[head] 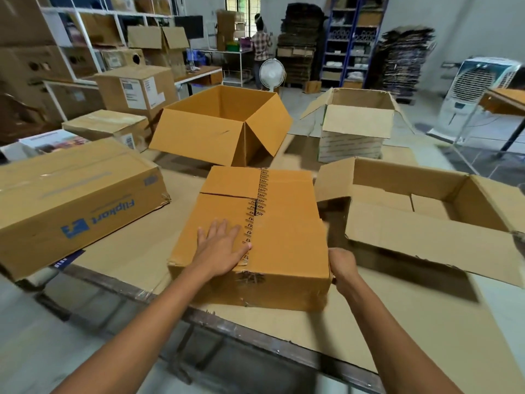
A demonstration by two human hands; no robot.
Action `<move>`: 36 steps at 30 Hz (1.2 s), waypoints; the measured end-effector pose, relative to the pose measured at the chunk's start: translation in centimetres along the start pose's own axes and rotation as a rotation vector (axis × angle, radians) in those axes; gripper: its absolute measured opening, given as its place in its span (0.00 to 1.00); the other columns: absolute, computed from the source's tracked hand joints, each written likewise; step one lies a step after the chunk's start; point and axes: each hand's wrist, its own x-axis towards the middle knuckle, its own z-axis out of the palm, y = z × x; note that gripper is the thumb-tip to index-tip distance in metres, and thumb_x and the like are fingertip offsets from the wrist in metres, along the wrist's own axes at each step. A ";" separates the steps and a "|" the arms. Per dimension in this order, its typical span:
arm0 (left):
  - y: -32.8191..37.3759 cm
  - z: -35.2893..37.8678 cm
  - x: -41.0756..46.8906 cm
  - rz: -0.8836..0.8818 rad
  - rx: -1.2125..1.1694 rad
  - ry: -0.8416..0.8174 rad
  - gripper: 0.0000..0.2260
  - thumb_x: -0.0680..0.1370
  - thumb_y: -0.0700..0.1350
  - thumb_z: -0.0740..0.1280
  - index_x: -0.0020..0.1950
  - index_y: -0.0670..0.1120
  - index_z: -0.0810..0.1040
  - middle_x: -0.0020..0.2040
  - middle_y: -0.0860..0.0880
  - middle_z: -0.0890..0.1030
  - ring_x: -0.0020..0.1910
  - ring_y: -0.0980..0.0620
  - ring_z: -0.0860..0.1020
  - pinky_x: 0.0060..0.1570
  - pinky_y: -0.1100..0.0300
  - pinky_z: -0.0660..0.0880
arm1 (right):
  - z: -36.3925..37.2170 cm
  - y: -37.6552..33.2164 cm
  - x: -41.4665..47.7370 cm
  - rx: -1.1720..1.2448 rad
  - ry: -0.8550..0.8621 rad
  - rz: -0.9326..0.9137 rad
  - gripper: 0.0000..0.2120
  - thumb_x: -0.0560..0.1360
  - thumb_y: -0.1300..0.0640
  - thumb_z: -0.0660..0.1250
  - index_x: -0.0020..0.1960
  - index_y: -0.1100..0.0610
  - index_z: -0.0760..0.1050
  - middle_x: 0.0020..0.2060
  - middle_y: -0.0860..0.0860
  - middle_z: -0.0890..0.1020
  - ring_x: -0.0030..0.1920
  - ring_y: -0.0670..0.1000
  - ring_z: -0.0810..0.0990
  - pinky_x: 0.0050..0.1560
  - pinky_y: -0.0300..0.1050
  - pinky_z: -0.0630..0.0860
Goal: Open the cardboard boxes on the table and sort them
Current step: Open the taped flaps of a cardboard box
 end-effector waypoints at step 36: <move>-1.7 -13.9 -1.8 -0.107 -1.407 0.029 0.22 0.82 0.64 0.54 0.62 0.54 0.80 0.53 0.44 0.85 0.50 0.48 0.85 0.47 0.54 0.82 | 6.7 -13.4 -6.8 0.413 -0.656 -0.166 0.19 0.79 0.43 0.63 0.63 0.52 0.80 0.56 0.57 0.85 0.56 0.58 0.81 0.57 0.56 0.76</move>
